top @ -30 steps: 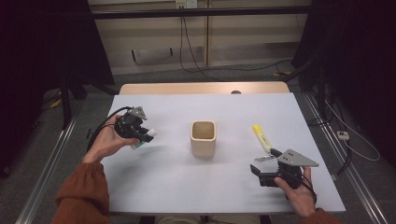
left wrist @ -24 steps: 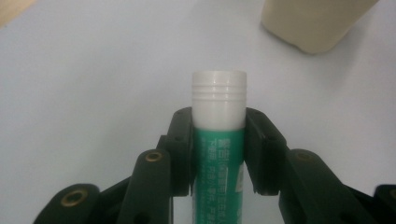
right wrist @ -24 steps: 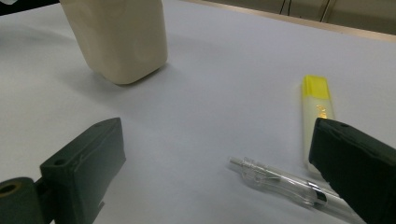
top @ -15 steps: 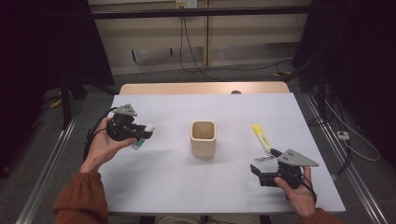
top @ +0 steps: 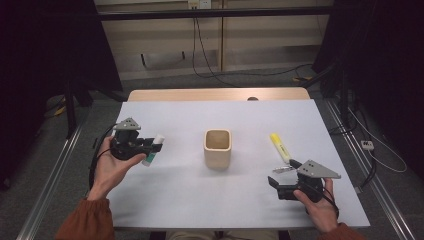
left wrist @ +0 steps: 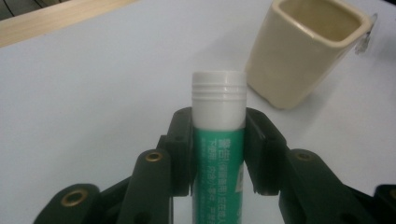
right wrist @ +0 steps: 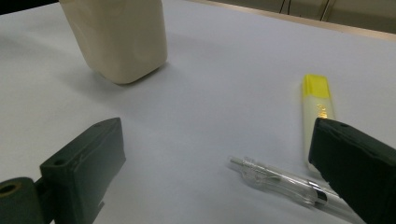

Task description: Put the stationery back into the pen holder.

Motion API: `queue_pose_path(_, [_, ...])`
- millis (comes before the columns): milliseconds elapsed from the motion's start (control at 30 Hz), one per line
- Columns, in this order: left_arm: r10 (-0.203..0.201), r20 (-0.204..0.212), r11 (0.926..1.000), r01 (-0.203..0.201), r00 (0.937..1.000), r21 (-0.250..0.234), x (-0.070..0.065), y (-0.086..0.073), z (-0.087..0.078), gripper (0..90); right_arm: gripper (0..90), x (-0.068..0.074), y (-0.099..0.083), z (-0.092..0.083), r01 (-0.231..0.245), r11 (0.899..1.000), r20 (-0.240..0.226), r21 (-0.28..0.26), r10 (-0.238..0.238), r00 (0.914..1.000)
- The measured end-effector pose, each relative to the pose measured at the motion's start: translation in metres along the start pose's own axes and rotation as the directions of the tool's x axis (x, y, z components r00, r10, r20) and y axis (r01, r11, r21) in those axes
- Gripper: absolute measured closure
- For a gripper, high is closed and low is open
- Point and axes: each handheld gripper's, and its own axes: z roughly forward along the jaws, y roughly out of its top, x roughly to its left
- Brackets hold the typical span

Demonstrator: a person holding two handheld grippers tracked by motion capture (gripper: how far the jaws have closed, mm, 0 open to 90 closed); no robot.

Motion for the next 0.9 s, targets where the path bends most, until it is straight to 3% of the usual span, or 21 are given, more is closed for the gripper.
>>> queue_pose_path(133, [-0.024,-0.019,0.9982,0.022,0.9995,-0.056,-0.011,-0.001,-0.006,65.9,3.2,0.000,0.000,0.000,-0.003,1.000,0.001,0.000,0.003,1.0000])
queue_pose_path(200, [-0.046,-0.007,0.9958,0.045,0.9989,-0.080,-0.016,0.000,-0.008,65.9,3.2,0.000,0.000,0.000,-0.002,1.000,0.001,-0.002,0.002,1.0000])
queue_pose_path(433, [-0.057,-0.005,0.9878,0.055,0.9984,-0.145,-0.031,0.004,-0.004,65.9,3.2,0.000,0.000,0.000,-0.003,1.000,0.002,-0.005,0.003,1.0000])
queue_pose_path(733, [0.014,-0.004,0.9756,-0.014,0.9999,-0.219,-0.044,0.011,0.004,65.9,3.2,0.000,0.000,0.000,-0.003,1.000,0.000,-0.007,0.003,1.0000])
queue_pose_path(800, [0.046,-0.024,0.9707,-0.050,0.9987,-0.235,-0.048,0.013,0.006,65.9,3.2,0.000,0.000,0.000,-0.004,1.000,0.001,-0.008,0.004,1.0000])
queue_pose_path(867, [0.042,-0.014,0.9689,-0.044,0.9990,-0.244,-0.050,0.015,0.009,65.9,3.2,0.000,0.000,0.000,-0.004,1.000,0.002,-0.008,0.004,1.0000])
queue_pose_path(900, [0.041,-0.036,0.9677,-0.049,0.9985,-0.248,-0.051,0.017,0.011,65.9,3.2,0.000,0.000,0.000,-0.003,1.000,0.002,-0.008,0.003,1.0000])
